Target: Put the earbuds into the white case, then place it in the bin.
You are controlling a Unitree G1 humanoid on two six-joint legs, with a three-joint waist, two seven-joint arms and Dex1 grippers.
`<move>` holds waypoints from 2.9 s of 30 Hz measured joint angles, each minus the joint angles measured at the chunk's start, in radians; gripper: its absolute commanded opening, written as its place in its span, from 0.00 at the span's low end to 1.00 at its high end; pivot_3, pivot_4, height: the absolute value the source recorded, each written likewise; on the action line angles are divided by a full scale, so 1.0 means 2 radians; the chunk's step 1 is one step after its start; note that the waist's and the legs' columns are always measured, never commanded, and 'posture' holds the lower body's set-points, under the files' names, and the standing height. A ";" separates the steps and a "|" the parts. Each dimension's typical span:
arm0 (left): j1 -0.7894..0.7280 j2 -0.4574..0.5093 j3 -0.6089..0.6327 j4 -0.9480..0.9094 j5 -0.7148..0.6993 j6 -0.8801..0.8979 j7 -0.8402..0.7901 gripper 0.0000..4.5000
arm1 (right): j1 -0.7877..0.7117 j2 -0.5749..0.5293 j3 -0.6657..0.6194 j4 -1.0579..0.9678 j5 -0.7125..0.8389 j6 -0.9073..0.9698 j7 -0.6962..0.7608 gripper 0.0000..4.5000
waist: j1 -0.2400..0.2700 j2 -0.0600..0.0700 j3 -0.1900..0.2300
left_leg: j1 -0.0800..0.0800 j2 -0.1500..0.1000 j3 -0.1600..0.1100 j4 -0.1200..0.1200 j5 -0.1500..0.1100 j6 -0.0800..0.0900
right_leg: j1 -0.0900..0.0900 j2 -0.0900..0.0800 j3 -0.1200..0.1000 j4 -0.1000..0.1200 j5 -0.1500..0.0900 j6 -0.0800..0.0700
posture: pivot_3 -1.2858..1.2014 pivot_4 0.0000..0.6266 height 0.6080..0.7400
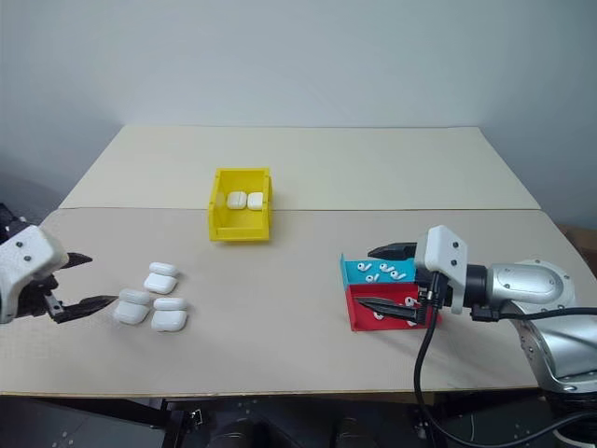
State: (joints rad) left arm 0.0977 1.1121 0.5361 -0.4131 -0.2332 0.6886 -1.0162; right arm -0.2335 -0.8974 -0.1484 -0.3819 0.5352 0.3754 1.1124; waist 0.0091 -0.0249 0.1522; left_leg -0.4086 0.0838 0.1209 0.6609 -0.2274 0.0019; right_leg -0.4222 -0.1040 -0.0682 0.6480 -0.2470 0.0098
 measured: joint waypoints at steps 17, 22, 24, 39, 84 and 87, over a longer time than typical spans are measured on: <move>-0.281 0.107 -0.233 0.028 -0.145 0.456 0.075 0.99 | -0.010 0.018 0.011 -0.001 0.006 0.003 -0.012 1.00 | -0.001 -0.001 0.000 | 0.000 0.000 0.000 0.000 0.000 0.000 | 0.000 0.001 0.001 0.000 0.000 0.000 | 0.52 0.24 1.00; -0.282 0.105 -0.246 0.044 -0.194 0.458 0.121 0.99 | -0.013 0.018 0.012 -0.001 0.009 0.010 -0.016 1.00 | 0.000 -0.001 0.000 | 0.000 0.000 0.000 0.000 0.000 0.000 | 0.000 0.000 0.001 0.000 0.000 0.000 | 0.52 0.24 1.00; -0.277 0.103 -0.246 0.046 -0.211 0.458 0.148 0.99 | -0.015 0.018 0.012 -0.001 0.010 0.014 -0.017 1.00 | 0.001 -0.001 0.000 | 0.000 0.000 0.000 0.000 0.000 0.000 | 0.000 0.000 0.001 0.000 0.000 0.000 | 0.52 0.24 1.00; -0.276 0.046 -0.254 0.082 -0.319 0.461 0.334 0.99 | -0.034 -0.011 0.004 -0.012 0.039 0.066 -0.021 1.00 | 0.001 -0.002 0.001 | 0.000 0.000 -0.001 0.000 0.000 0.000 | 0.000 0.000 0.001 0.000 0.000 0.000 | 0.52 0.24 1.00; -0.285 0.020 -0.241 0.114 -0.300 0.455 0.438 0.62 | -0.015 0.003 -0.007 -0.037 0.044 0.076 -0.046 1.00 | -0.001 -0.002 0.001 | 0.000 -0.001 -0.001 0.000 0.000 0.000 | 0.000 0.000 0.000 0.000 0.000 0.000 | 0.52 0.24 1.00; -0.236 0.029 -0.157 0.080 -0.275 0.430 0.427 0.62 | -0.021 0.017 0.004 -0.028 0.035 0.065 -0.047 1.00 | 0.001 -0.003 0.001 | 0.000 -0.001 -0.001 0.000 0.000 0.000 | 0.000 0.000 0.000 0.000 0.000 0.000 | 0.52 0.24 1.00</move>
State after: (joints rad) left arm -0.3740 1.1702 0.2230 -0.2535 -0.7840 1.5489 -0.1620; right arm -0.2759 -0.8640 -0.1401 -0.4388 0.6052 0.5045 1.0193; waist 0.0103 -0.0301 0.1543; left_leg -0.4082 0.0823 0.1195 0.6613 -0.2267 0.0010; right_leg -0.4215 -0.1049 -0.0677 0.6481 -0.2468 0.0099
